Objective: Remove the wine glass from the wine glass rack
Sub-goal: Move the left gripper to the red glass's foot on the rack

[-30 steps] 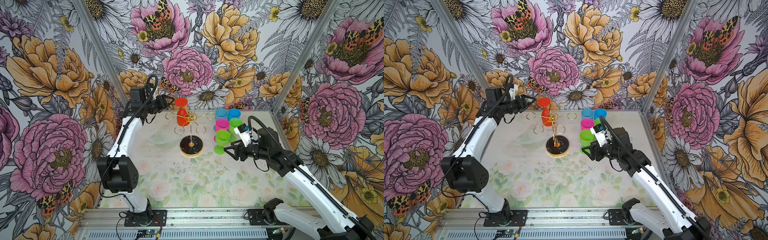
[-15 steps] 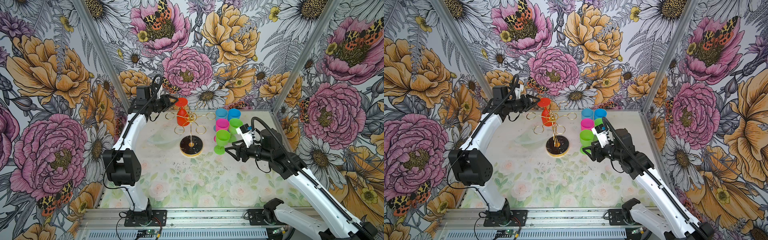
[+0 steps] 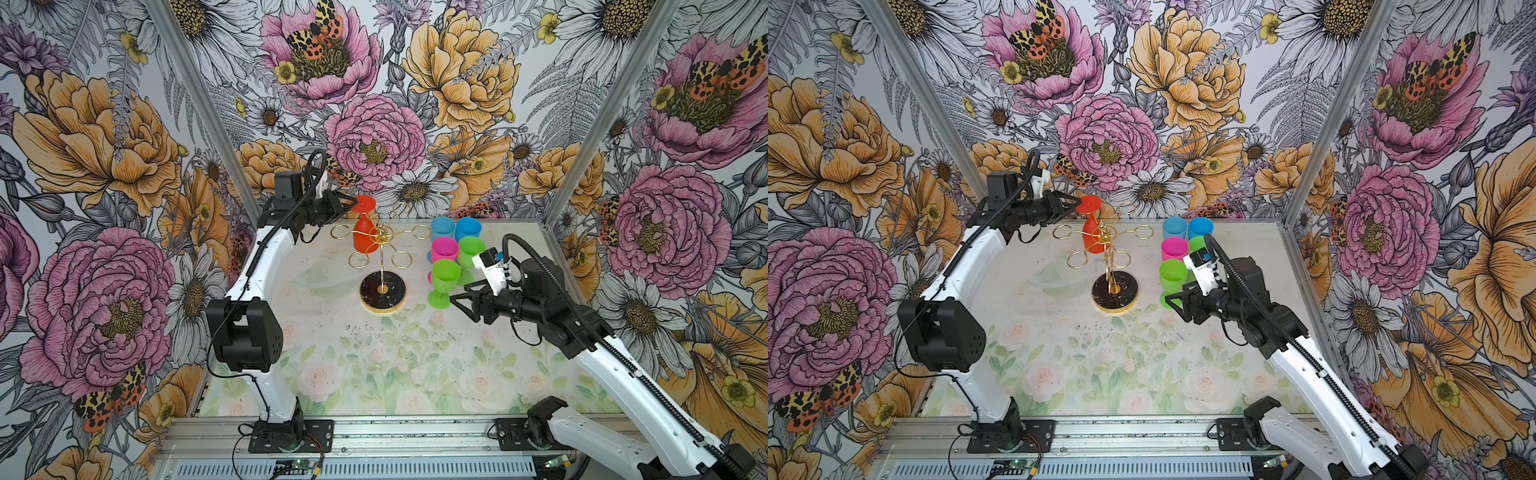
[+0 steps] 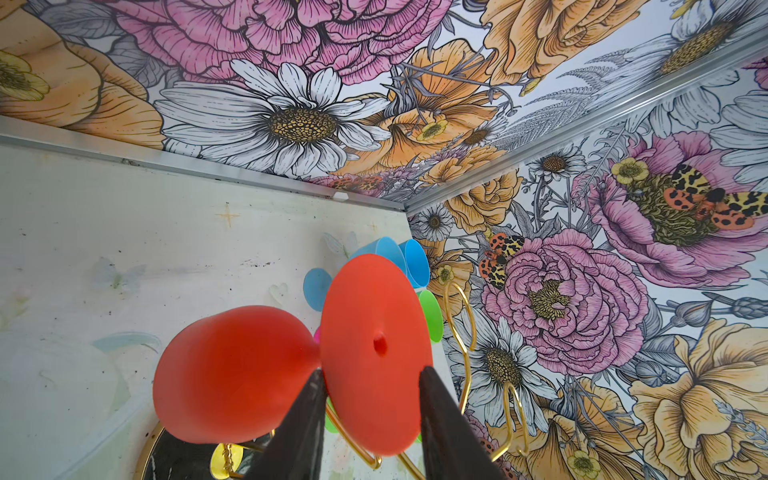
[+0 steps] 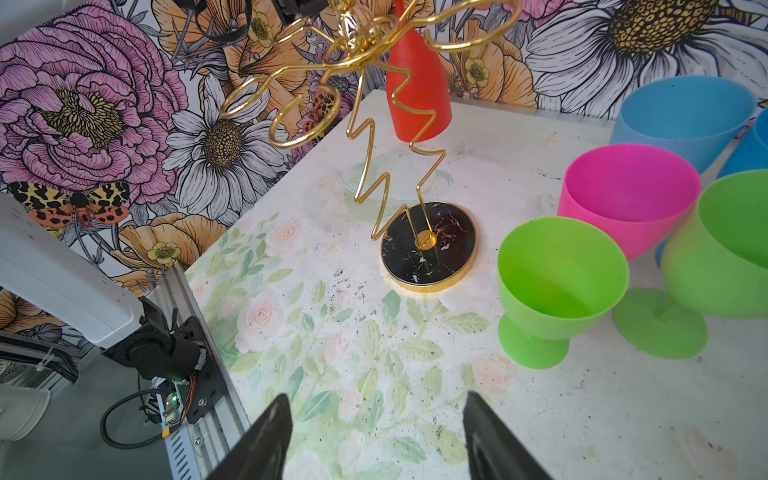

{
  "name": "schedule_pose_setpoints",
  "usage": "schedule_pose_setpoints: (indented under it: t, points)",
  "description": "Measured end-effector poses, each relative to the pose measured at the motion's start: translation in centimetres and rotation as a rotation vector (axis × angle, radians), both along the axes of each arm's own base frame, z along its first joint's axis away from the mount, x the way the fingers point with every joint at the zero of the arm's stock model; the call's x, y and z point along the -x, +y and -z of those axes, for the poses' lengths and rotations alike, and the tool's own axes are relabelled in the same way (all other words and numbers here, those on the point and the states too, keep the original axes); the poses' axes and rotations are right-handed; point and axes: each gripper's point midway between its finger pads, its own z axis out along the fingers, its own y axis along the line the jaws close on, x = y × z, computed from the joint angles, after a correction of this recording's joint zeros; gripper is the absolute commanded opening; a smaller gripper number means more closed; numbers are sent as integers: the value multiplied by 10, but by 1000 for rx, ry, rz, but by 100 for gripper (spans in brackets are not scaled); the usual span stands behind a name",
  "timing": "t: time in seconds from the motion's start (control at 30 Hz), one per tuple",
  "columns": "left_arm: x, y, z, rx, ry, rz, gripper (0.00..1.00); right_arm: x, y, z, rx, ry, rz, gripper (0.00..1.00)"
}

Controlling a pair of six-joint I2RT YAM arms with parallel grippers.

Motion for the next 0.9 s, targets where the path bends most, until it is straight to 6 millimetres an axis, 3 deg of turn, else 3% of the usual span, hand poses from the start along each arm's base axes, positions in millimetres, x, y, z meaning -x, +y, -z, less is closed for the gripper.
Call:
schedule_pose_setpoints:
  t: [0.33,0.67,0.9]
  points:
    - [0,0,0,0,0,0,37,0,0,0,1,0,3,66]
    - [-11,-1,25,1,50,1,40,-1,0,0,0,1,4,66]
    - [-12,-1,24,11,54,-2,30,-2,-1,0,4,-1,11,66]
